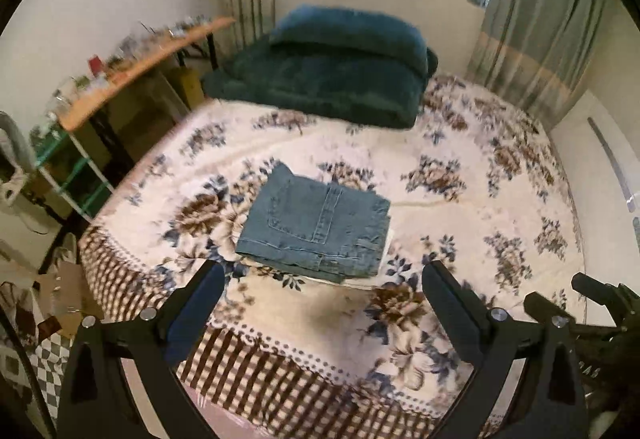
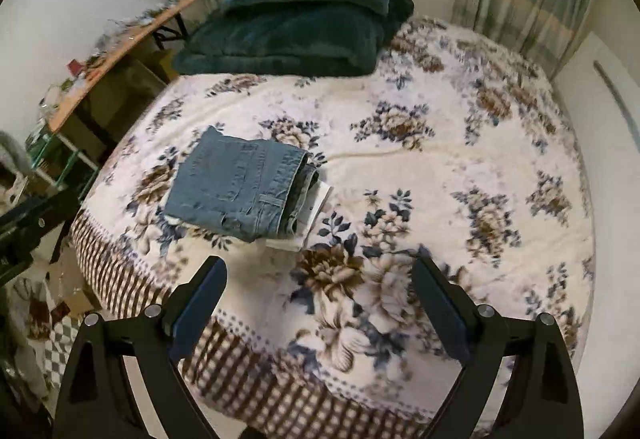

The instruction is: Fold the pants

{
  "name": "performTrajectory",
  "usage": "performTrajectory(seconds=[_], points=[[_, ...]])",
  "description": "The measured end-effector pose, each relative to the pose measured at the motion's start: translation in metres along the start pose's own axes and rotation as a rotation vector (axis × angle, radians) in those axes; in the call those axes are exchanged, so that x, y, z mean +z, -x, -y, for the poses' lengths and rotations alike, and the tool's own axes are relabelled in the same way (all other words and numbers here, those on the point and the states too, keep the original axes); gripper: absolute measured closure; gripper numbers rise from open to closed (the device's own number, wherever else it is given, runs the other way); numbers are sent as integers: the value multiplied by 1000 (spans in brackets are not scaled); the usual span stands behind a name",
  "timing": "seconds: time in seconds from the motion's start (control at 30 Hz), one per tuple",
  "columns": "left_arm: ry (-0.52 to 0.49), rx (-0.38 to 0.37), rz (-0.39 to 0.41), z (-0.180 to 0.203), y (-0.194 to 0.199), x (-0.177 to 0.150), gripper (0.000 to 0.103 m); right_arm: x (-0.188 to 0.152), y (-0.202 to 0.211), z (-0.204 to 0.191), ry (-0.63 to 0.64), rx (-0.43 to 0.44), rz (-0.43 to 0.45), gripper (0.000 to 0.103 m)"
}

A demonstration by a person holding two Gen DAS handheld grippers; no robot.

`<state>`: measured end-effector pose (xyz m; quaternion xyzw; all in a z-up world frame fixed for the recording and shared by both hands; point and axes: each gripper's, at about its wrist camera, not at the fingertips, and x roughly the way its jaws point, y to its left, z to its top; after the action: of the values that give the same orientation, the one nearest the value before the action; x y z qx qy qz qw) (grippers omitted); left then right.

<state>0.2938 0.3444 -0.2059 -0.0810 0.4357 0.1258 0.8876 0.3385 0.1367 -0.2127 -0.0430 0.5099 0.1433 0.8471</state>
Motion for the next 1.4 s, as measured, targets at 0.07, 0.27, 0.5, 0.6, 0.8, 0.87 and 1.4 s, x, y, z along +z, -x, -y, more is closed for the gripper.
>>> performTrajectory(seconds=[0.07, 0.27, 0.5, 0.6, 0.8, 0.87, 1.4], points=[[11, 9, 43, 13, 37, -9, 2, -13, 42, 6, 29, -6, 48, 7], [28, 51, 117, 48, 116, -41, 2, -51, 147, 33, 60, 35, 142, 7], [58, 85, 160, 75, 185, -79, 2, -93, 236, 61, 92, 66, 193, 7], [65, 87, 167, 80, 206, -91, 2, -109, 267, 64, 108, 68, 210, 7], [28, 104, 218, 84, 243, -104, 2, -132, 322, 63, 112, 72, 254, 7], [13, 120, 228, 84, 251, -104, 2, -136, 337, 63, 97, 79, 271, 7], [15, 168, 235, 69, 265, -111, 2, -139, 372, 46, 66, 67, 278, 7]])
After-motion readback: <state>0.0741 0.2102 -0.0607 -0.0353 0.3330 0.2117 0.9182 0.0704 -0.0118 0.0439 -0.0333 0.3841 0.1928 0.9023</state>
